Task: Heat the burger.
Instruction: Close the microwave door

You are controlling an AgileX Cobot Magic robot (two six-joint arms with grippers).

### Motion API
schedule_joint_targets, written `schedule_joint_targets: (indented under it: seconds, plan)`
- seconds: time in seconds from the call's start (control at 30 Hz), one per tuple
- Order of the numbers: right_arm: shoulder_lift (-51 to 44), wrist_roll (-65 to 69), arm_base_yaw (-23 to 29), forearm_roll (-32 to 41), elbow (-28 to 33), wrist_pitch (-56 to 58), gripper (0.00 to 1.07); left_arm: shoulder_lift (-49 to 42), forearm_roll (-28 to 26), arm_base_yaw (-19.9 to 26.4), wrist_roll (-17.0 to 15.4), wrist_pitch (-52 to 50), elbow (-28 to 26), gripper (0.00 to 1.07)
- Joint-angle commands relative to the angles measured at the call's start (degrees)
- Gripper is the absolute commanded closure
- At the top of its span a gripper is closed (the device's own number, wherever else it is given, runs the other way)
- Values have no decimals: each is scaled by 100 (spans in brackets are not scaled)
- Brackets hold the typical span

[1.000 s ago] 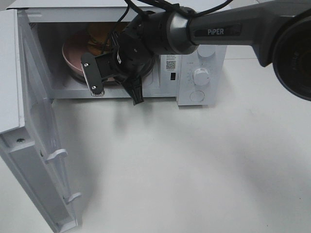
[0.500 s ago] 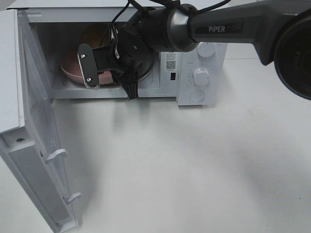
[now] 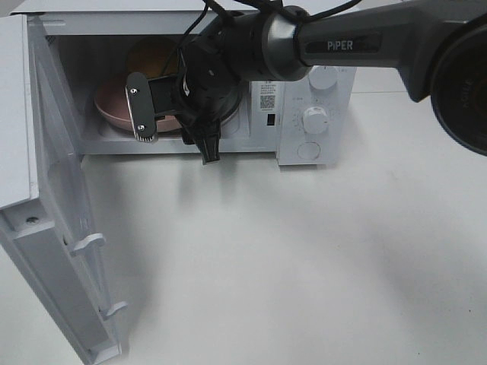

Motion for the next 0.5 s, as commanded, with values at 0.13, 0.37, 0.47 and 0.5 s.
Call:
schedule_joint_targets:
  seconds: [0.13,0.37,0.47,0.5]
  plan:
    - [-309,74,0,46,418,-241,39,-103,-17,6,6,-74,23,9]
    - [-785,74,6,0,1220,-1100,29,-103,-17,6,6,-74,23,9]
    - [-911,74,6,-11,1438,-1209,30,-103,-17,6,6,-74,23,9]
    - [-911,74,6,-11,1438,-1209,30,-103,-17,6,6,-74,23,9]
